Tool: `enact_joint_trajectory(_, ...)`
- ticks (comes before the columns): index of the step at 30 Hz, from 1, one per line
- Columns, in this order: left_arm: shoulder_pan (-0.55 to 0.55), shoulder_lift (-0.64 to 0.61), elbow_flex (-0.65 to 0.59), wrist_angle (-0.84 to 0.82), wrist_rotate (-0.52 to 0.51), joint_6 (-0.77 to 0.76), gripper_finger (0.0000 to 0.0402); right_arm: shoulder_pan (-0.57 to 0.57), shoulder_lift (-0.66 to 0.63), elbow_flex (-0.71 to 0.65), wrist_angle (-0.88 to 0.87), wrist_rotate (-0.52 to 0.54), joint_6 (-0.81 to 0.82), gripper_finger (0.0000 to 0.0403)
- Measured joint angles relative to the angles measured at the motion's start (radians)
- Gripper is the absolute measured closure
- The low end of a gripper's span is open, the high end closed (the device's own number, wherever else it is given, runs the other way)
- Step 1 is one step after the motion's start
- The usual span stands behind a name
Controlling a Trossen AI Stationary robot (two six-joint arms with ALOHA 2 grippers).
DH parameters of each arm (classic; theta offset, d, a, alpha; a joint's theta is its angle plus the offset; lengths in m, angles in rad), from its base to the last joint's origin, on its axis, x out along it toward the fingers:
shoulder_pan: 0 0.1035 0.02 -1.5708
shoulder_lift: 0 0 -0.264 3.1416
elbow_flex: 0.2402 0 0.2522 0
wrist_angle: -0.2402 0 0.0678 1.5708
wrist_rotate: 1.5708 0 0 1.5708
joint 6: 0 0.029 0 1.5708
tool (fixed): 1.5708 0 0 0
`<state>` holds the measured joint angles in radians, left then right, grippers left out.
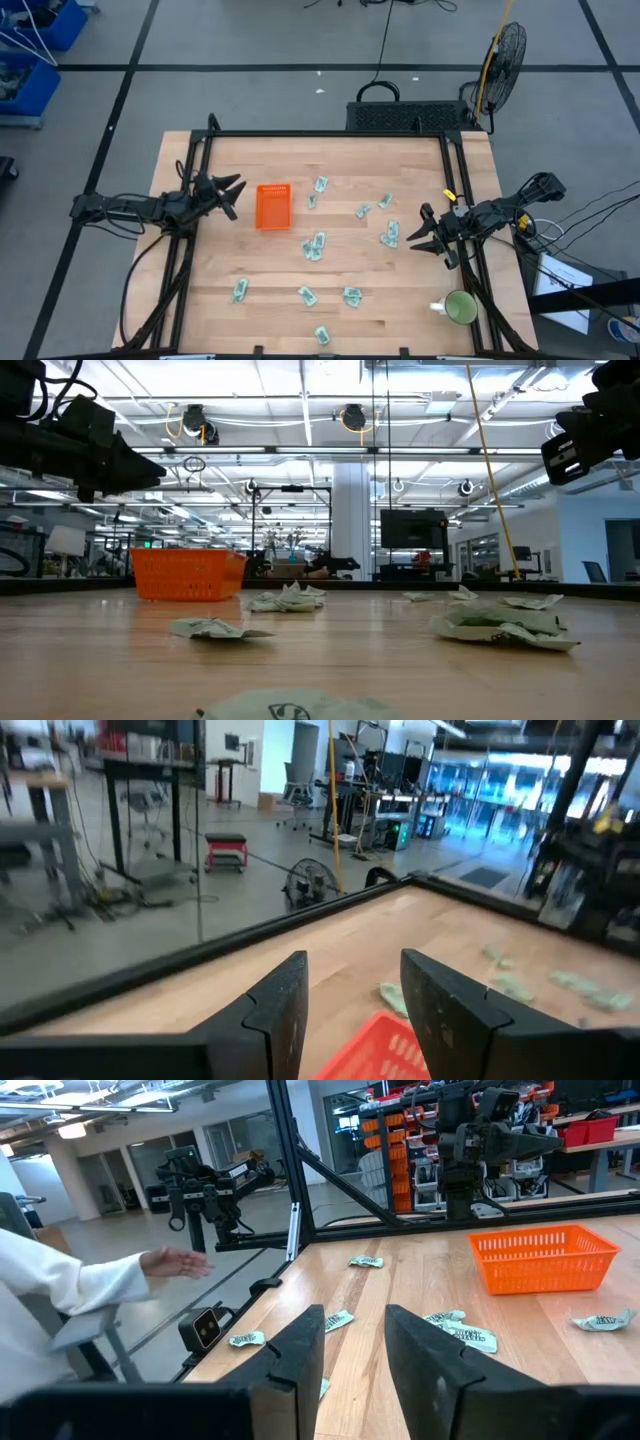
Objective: Pick and place Stevia / Truvia into bins
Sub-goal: Put the green stevia packet into the orange bin
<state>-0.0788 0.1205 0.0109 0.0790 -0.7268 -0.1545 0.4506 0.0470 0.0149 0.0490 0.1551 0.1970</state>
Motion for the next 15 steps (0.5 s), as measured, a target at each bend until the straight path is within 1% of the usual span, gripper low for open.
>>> enact_joint_trajectory(4,0.0,0.0,0.0,0.0,0.001,0.099,0.0236,0.0,0.0,0.0,0.0,0.0,0.0,0.03)
enact_joint_trajectory(15,0.0,0.0,0.0,0.006,0.002,0.097,0.0236,0.0,0.0,0.0,0.0,0.0,0.0,0.03)
